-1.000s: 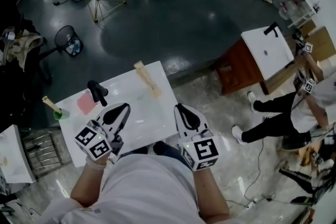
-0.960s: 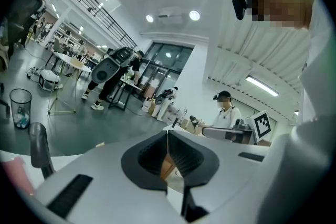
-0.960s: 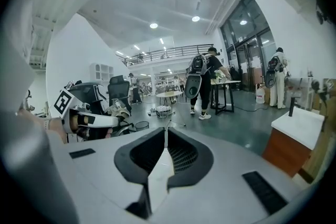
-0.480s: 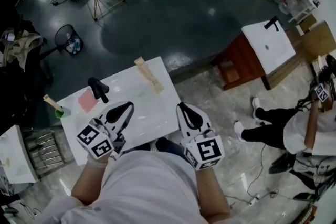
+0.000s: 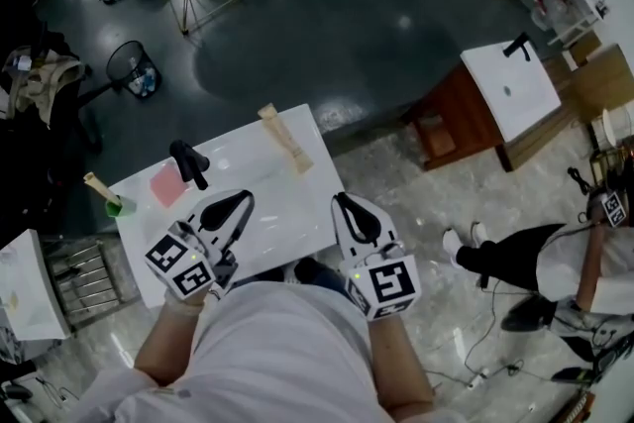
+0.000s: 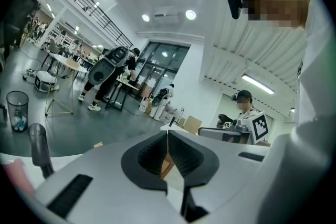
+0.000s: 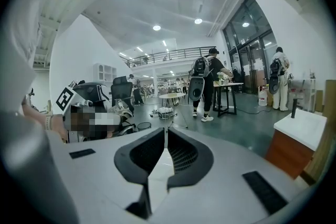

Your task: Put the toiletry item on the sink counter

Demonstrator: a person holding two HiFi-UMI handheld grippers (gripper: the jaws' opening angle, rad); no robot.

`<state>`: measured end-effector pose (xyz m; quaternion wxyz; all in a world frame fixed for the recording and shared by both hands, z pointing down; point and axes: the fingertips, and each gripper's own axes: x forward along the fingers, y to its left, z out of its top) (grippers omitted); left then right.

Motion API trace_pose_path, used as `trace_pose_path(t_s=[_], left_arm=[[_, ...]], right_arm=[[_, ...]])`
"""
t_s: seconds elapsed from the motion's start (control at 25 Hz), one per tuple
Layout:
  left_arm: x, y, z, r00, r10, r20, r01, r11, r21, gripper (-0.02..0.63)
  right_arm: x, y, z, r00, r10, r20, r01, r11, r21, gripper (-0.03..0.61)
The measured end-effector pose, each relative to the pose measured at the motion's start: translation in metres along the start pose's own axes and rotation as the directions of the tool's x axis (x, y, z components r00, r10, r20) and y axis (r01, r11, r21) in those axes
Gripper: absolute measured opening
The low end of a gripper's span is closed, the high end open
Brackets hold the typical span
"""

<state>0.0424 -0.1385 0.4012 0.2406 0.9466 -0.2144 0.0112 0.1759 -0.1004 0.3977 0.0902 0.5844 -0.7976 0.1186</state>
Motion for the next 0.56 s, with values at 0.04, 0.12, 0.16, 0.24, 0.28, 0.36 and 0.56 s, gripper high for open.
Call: trace_pose_path(t_s=[0.04, 0.12, 0.16, 0.24, 0.28, 0.36, 0.56], left_arm=[[-0.0001, -0.0003, 0.0002, 1.0, 0.0, 0.001, 0.0, 1.0, 0.0, 0.02], [-0.0006, -0.0012, 0.0011, 1.0, -0.001, 0.002, 0.001, 1.0, 0.0, 0.02], [-0.0009, -0.0014, 0.0013, 1.0, -0.001, 0.003, 0.001, 1.0, 0.0, 0.02], [-0.0016, -0.0013, 0.0011, 1.0, -0.001, 0.004, 0.001, 1.0, 0.001, 0.02], [-0.002, -0.0013, 0.0007, 1.0, -0.001, 0.004, 0.001, 1.0, 0.0, 0.02], [-0.0027, -0.0014, -0.0002, 1.0, -0.001, 0.004, 0.001, 1.0, 0.001, 0.02], [-0.0021, -0.0023, 0.0007, 1.0, -0.001, 0.003, 0.001, 1.0, 0.0, 0.02]], right_arm=[[-0.0004, 0.0, -0.0002, 1.0, 0.0, 0.0, 0.0, 1.0, 0.001, 0.034], [-0.0016, -0.0006, 0.0001, 1.0, -0.003, 0.003, 0.003, 1.0, 0.003, 0.034], [-0.0023, -0.0011, 0.0001, 1.0, -0.005, 0.003, 0.005, 1.0, 0.004, 0.034], [-0.0032, -0.0015, -0.0004, 1.0, -0.008, -0.004, 0.008, 1.0, 0.009, 0.034], [-0.0034, -0.0014, -0.0005, 1.0, -0.009, -0.006, 0.009, 1.0, 0.01, 0.034], [-0.0037, -0.0013, -0.0005, 1.0, -0.01, -0.005, 0.01, 1.0, 0.006, 0.034], [-0.0029, -0.0027, 0.0032, 1.0, -0.012, 0.0, 0.012, 1.0, 0.013, 0.034]])
